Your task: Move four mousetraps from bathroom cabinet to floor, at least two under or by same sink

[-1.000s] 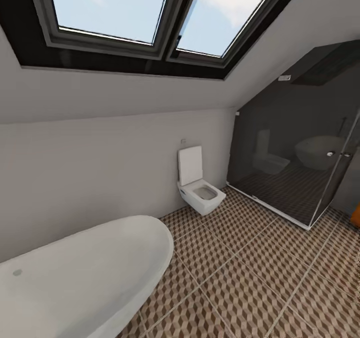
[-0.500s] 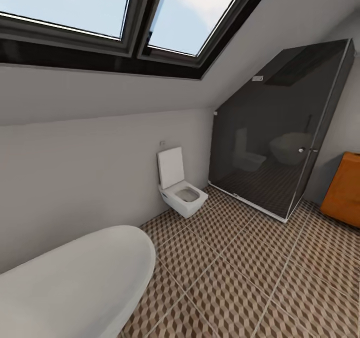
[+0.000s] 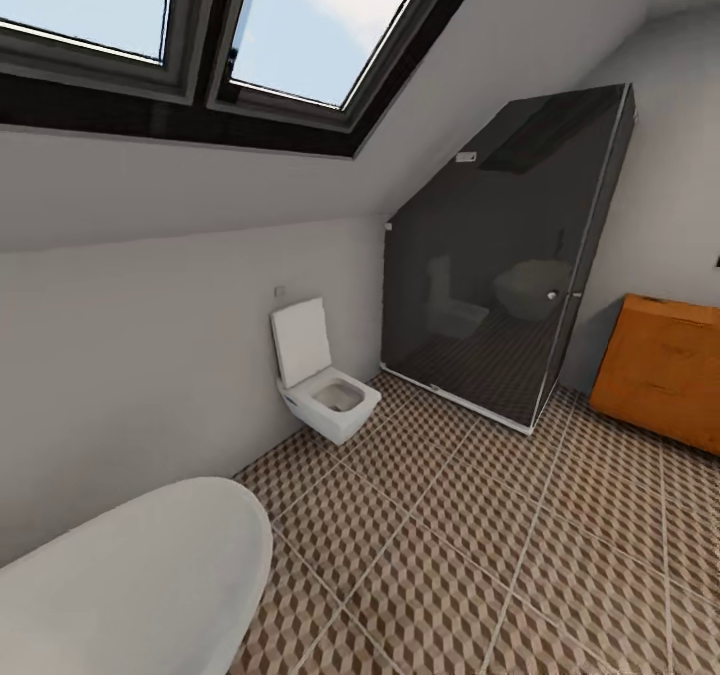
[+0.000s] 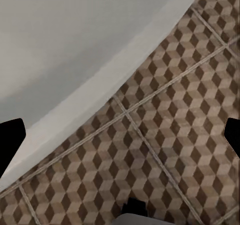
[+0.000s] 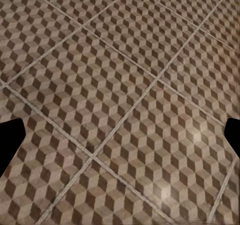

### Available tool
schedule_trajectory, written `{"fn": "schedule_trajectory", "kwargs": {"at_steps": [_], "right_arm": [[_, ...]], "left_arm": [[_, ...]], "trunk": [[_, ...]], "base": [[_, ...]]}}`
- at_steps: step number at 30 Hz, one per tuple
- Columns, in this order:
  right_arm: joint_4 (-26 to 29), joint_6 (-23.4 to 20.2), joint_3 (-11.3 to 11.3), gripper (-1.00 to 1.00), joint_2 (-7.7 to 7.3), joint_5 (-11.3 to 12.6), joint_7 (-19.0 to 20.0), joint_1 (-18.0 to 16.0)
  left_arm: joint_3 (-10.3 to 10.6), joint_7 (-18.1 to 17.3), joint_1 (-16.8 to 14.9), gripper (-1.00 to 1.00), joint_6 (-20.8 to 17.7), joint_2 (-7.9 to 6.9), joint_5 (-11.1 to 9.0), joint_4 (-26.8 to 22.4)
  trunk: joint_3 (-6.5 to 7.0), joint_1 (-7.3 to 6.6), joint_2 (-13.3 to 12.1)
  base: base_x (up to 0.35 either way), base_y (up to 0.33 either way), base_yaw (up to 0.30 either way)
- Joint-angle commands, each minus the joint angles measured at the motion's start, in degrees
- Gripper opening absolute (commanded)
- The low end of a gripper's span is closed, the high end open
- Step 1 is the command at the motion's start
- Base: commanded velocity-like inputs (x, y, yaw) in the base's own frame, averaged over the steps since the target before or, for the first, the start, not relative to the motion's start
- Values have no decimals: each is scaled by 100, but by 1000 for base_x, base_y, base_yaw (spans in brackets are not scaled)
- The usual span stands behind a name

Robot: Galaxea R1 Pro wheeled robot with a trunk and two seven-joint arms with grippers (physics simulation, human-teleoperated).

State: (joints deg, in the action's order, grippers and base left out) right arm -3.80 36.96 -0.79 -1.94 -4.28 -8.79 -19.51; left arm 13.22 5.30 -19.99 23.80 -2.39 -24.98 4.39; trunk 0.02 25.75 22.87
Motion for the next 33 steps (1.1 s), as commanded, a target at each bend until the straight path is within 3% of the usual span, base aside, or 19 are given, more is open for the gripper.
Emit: {"fn": "schedule_trajectory", "kwargs": {"at_steps": [1,9,19,33], "right_arm": [[-24,26,-9,100,0,-43,-35,-9],[-24,24,-9,100,0,-38,-35,-9],[-24,23,-9,100,0,-37,-35,-9],[-24,22,-9,100,0,-39,-35,-9]], "left_arm": [[49,14,-5,100,28,5,-24,18],[49,15,-5,100,25,4,-24,18],[49,15,-5,100,18,2,-16,18],[49,15,-5,100,20,-23,-16,18]], "trunk": [[-2,3,5],[-2,3,5],[-2,3,5],[-2,3,5]], "base": [[17,-1,-279],[6,-22,-291],[60,-279,-298],[236,-235,-298]]}}
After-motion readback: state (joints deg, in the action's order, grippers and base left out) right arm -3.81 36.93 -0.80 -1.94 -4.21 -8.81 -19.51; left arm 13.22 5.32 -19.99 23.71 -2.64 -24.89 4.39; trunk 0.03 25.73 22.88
